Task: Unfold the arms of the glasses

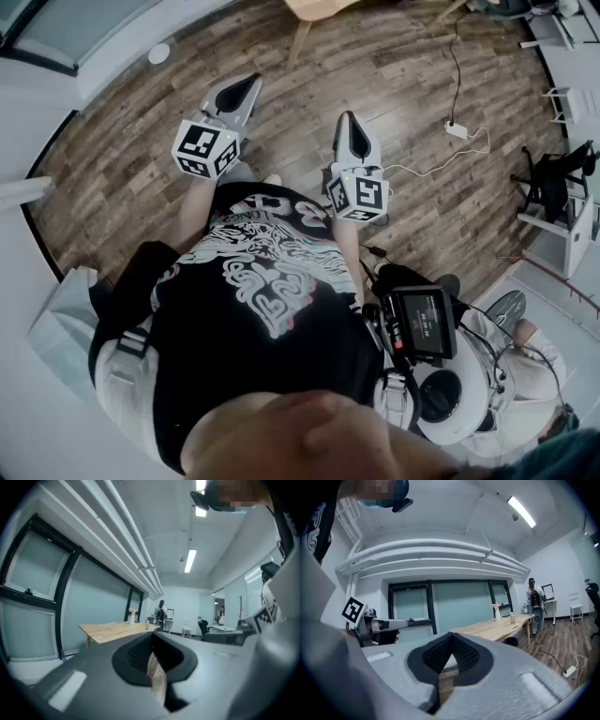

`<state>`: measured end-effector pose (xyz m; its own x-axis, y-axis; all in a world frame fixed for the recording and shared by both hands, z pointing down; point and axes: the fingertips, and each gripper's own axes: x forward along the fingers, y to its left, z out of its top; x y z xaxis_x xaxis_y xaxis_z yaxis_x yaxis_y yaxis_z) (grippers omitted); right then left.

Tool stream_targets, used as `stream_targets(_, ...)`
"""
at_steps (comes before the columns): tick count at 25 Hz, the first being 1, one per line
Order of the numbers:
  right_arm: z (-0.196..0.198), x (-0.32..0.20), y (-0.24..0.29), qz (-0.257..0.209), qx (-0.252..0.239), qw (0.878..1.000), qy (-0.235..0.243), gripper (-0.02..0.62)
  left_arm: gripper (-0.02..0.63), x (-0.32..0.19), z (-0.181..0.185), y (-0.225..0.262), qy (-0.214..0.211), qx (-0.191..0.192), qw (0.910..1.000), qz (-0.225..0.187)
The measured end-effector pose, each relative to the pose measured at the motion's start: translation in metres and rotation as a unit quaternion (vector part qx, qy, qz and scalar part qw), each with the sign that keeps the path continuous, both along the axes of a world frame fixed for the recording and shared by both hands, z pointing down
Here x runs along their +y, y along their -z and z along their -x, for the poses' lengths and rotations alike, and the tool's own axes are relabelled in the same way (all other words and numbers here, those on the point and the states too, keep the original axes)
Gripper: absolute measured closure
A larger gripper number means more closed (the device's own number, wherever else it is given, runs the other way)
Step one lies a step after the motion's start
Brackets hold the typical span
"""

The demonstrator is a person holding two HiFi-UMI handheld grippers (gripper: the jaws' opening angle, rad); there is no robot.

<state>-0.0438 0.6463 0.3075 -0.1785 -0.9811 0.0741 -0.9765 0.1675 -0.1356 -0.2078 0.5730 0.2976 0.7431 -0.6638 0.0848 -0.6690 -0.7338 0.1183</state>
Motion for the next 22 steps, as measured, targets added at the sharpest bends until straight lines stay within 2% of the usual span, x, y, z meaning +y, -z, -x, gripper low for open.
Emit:
stream_targets(5, -0.005, -0.007, 0.003, -0.002, 0.003, 1.0, 0.004, 0.597, 0.617, -0.006, -0.005, 0.001, 0.012, -0.022, 0.9995, -0.018)
stream_targets(22, -0.014, -0.026, -0.006, 0.006, -0.005, 1.0, 0.021, 0.597, 0.617, -0.025, -0.01, -0.01, 0.023, -0.02, 0.9995, -0.003)
